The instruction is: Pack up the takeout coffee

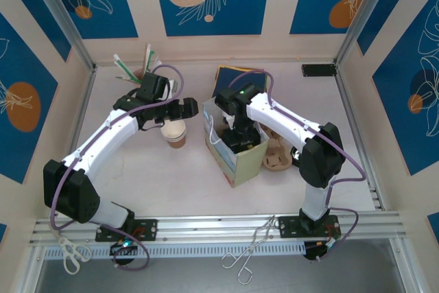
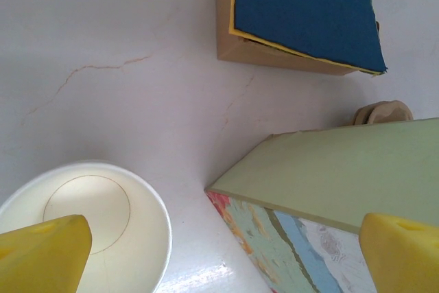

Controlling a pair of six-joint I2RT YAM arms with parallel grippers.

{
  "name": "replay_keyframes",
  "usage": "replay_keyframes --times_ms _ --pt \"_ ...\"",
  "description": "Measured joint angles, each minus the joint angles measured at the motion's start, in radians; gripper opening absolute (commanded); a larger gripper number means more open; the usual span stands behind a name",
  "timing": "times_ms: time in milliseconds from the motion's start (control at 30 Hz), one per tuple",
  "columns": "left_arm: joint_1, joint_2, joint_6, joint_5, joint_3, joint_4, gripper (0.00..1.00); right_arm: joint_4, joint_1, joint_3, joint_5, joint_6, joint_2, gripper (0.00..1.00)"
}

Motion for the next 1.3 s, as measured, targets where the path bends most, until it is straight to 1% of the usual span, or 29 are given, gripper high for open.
replay_keyframes --times_ms 1300 --pt "0.000 0.000 0.000 0.000 0.002 0.000 1.00 0.029 -0.007 -0.025 -0.004 -0.002 0.006 0.64"
